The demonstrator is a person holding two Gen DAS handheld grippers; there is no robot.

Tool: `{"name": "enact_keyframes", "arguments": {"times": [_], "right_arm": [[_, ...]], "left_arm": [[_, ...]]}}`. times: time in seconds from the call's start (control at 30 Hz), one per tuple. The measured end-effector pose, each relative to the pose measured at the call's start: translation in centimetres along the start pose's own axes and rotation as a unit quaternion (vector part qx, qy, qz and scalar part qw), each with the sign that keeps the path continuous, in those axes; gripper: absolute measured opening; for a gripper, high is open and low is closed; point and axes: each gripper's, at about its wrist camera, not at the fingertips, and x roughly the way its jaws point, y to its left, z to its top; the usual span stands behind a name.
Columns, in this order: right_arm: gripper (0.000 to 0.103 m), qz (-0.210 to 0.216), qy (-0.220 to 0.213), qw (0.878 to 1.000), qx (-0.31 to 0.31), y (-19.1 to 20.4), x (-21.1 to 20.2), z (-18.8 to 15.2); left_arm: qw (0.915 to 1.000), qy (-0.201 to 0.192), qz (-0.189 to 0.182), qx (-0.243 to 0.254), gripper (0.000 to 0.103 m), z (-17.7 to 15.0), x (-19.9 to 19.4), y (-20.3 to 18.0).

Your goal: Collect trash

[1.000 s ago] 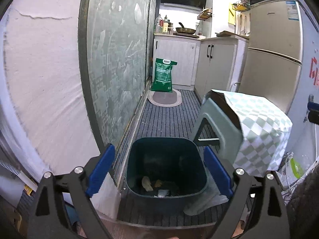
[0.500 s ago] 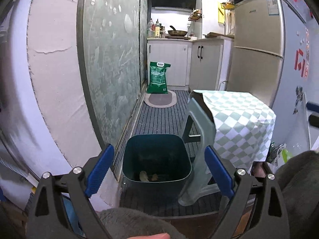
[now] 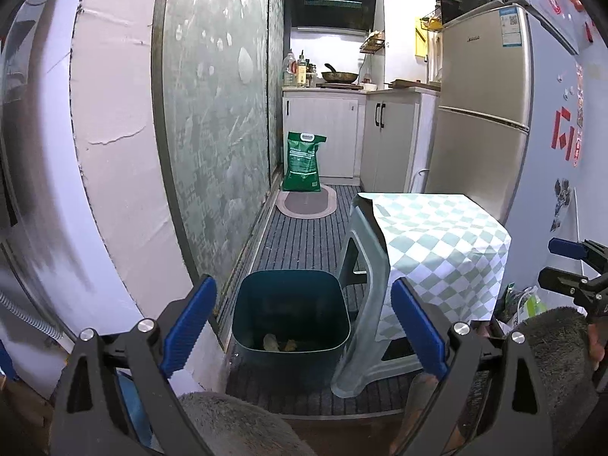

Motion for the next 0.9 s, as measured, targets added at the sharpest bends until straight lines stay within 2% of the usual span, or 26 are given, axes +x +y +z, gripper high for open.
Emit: {"name": "enact_keyframes", "arguments": {"times": [0.1, 0.23, 0.9], "right_arm": [[0.099, 0.005, 0.005, 1.000, 0.002, -0.20, 0.03, -0.07], [0.099, 0.012, 0.008, 1.000, 0.013, -0.78, -0.10, -0.19], [0.099, 0.016, 0.011, 1.000, 0.010, -0.77, 0.02, -0.18]], "left_arm": [[0.9998, 0.013, -0.010, -0.008, 0.095, -0.13, 0.18, -0.17], [0.9997, 0.021, 0.003, -0.006, 0.094, -0.31, 0.30, -0.31], [0.9996, 0.025, 0.006, -0.009, 0.094, -0.60, 0.36, -0.17]]}}
